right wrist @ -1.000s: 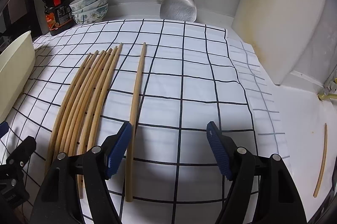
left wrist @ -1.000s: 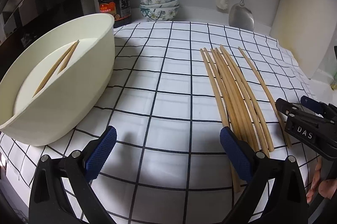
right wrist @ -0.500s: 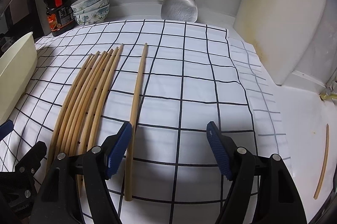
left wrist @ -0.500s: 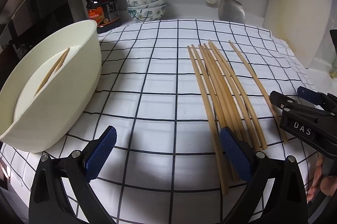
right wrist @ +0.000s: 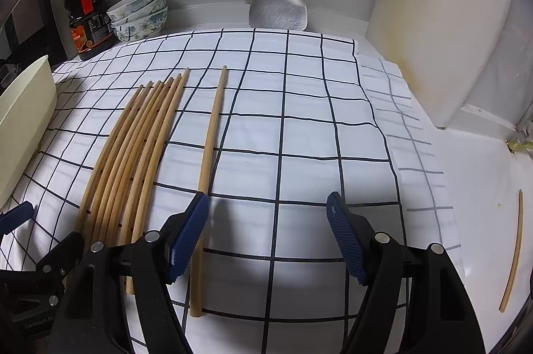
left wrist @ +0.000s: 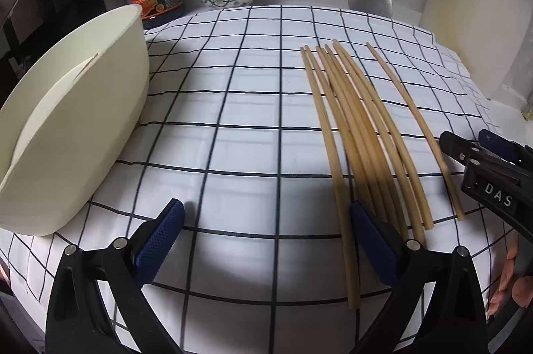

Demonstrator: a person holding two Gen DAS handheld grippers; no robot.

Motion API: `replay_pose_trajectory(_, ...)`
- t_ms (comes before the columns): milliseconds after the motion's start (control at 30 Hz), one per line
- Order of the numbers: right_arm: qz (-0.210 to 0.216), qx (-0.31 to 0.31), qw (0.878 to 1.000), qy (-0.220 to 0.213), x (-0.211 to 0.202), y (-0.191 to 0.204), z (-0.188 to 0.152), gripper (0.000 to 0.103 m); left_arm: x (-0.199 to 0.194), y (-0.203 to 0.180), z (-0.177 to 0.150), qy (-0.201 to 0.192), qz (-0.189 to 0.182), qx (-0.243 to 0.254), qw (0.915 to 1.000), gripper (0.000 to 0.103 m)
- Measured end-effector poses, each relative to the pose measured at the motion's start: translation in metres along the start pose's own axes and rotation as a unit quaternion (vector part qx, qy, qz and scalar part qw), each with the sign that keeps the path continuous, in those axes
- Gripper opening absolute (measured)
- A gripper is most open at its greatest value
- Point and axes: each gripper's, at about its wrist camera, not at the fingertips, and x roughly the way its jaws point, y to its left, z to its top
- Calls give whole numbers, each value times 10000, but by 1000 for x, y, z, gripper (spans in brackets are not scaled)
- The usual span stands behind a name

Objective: Organize utensils
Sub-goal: 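Close the right tool on another single chopstick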

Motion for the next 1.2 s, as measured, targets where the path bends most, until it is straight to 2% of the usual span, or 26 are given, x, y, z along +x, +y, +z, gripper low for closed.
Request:
replay_pose_trajectory(333, -160, -213, 9996, -93, 0, 10, 1, 70, 10, 8, 18, 146, 200, -44, 9997, 98)
replay_pose_trajectory(533, -259, -709, 9971, -111, 2, 28, -3, 70, 18, 12, 28, 225, 141, -105, 9996, 98)
replay_pose_trajectory(900, -66, -484, 9988, -37, 5, 24, -1, 69, 30, 14, 44, 145, 67, -107, 9998, 98)
replay_pose_trajectory(967, 31, -432, 9991, -14, 6, 24, 1, 62, 30, 13, 45, 73, 16, -40, 10000, 95)
replay_pose_trajectory(1033, 226, -344, 9991, 24, 8, 25, 2, 49, 29, 11, 44, 16, -38, 8, 10000, 88)
replay_pose_trajectory(1067, 276, -357, 9990, 21, 8, 27, 2, 45, 27, 10, 44, -13, -79, 33, 10000, 81)
replay_pose_trajectory(1133, 425, -399, 9983, 37, 8, 31, 3, 27, 24, 7, 43, -76, -130, 100, 9998, 70)
replay_pose_trajectory(1200, 529, -361, 9979, 61, 8, 32, 3, 23, 20, 2, 41, -138, -212, 170, 9995, 56)
